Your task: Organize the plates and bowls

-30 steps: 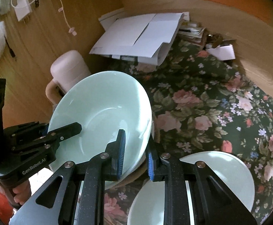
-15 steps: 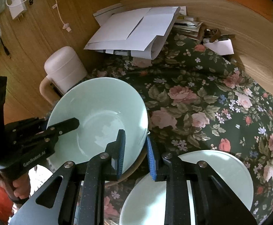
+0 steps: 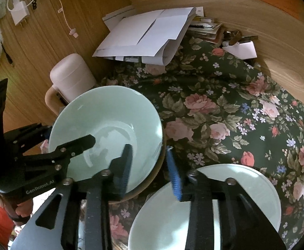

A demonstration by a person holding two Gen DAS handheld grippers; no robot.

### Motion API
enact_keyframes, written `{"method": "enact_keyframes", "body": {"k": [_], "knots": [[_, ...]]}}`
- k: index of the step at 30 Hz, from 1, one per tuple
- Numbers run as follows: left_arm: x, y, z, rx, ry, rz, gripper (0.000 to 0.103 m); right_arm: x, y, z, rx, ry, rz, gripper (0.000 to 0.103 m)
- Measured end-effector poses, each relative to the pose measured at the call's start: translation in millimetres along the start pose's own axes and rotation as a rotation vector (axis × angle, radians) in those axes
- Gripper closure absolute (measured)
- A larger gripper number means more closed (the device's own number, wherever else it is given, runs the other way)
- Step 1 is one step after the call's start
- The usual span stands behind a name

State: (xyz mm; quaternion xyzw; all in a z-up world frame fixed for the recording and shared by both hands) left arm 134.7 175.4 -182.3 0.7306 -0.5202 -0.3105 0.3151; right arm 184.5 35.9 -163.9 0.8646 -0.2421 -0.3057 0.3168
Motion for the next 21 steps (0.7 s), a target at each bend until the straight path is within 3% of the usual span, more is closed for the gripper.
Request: {"method": "enact_keyframes", "body": {"k": [6,8,10,15,21], "knots": [[-7,6,-4,-0.015,0.037,0.004,0.057,-3,5,1,0.004,0.011,0.002,0.061],[-11,13,-8,0.026,0.039,-0.047,0.053,-2,4,1,0.004,0.007,0.001,0.061],[-16,21,-11,0.061,0.045,-0.049,0.047,-1,4,1,0.004,0.0,-0.003,0.061],[-31,18,-7,0.04,0.079,-0.069,0.046,-1,-1,3,-0.003,-0.015,-0.003,0.061],[-38,4,10,-0.024,0.115,-0.029,0.046,2,-18,8,-0.051,-0.042,-0.028,0.061]]}}
Point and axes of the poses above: each gripper's, at about its wrist camera, not at the fingertips, and y roughly against the way its jaws point, x to its right, z to its underside, the point moved 4 cm from there along -y, roughly the way its jaws point, and after that the axes turned 12 degrees about -z, right-handed, at the moved point
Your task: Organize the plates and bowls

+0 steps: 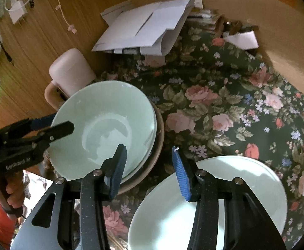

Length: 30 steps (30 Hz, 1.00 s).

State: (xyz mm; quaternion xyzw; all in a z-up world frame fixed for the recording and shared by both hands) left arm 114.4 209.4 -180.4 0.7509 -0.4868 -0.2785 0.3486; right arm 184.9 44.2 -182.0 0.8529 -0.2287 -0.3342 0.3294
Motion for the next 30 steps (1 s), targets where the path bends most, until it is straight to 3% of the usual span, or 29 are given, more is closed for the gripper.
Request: {"method": "enact_keyframes", "body": {"k": [9,13,21,30], "knots": [[11,-25,14,-0.085,0.027,0.101,0.046,-4,-27,0,-0.065,0.015,-0.01,0.061],[15,-31,17,-0.099,0.041,0.147,0.054,-1,-38,0,-0.089,0.003,-0.02,0.061],[18,-29,18,-0.074,0.053,0.112,0.057,4,-45,-3,-0.073,-0.031,-0.01,0.069],[21,-25,15,-0.076,0.072,0.082,0.057,6,-38,-4,-0.047,-0.042,0.002,0.071]]}}
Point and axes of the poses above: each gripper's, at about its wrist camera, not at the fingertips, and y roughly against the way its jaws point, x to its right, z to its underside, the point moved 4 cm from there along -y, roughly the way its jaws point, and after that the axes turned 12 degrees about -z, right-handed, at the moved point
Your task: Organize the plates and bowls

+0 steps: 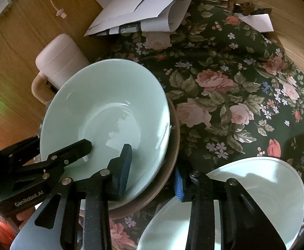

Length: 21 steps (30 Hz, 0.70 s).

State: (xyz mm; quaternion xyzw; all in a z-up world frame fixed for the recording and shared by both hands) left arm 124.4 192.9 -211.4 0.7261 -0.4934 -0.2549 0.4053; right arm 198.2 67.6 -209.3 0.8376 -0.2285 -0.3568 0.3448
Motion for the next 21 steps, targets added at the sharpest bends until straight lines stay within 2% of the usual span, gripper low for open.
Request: {"method": "enact_keyframes", "body": {"k": [11,21], "knots": [[11,17,-9,0.03,-0.002,0.022,0.057,-1,34,0,0.06,0.001,0.016,0.071],[40,38,-16,0.07,-0.05,0.057,0.057,8,78,5,0.117,-0.005,0.055,0.071]]}}
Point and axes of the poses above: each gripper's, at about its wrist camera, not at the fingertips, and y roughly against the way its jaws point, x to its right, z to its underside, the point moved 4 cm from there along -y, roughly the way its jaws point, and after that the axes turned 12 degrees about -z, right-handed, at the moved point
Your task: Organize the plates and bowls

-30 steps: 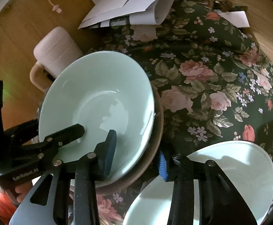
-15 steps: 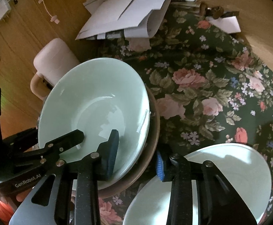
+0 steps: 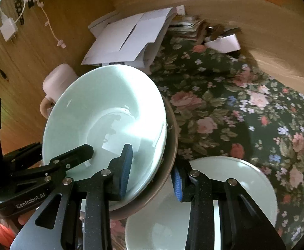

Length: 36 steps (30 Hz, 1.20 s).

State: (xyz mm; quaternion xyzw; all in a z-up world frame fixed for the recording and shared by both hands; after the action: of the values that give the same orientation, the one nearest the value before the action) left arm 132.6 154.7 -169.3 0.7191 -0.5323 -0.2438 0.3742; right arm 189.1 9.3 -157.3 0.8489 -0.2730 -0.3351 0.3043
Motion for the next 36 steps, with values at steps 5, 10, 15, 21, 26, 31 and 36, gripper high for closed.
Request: {"method": "enact_keyframes", "body": {"k": [5,10,15,21,26,31,36], "knots": [[18,7,0,0.003,-0.026,0.02,0.057,7,18,4,0.02,-0.011,0.025,0.071],[40,10,1,0.004,-0.056,0.04,0.057,20,36,10,0.039,-0.031,0.046,0.071],[59,17,2,0.006,-0.088,0.061,0.057,30,52,16,0.059,-0.054,0.061,0.071],[78,22,8,0.008,-0.117,0.083,0.057,39,69,26,0.078,-0.077,0.083,0.071],[94,22,14,0.001,-0.143,0.1,0.057,48,80,37,0.087,-0.098,0.1,0.071],[106,21,23,-0.009,-0.167,0.114,0.057,56,87,49,0.089,-0.124,0.112,0.071],[116,16,31,-0.033,-0.187,0.126,0.057,65,88,60,0.079,-0.156,0.119,0.071]]}}
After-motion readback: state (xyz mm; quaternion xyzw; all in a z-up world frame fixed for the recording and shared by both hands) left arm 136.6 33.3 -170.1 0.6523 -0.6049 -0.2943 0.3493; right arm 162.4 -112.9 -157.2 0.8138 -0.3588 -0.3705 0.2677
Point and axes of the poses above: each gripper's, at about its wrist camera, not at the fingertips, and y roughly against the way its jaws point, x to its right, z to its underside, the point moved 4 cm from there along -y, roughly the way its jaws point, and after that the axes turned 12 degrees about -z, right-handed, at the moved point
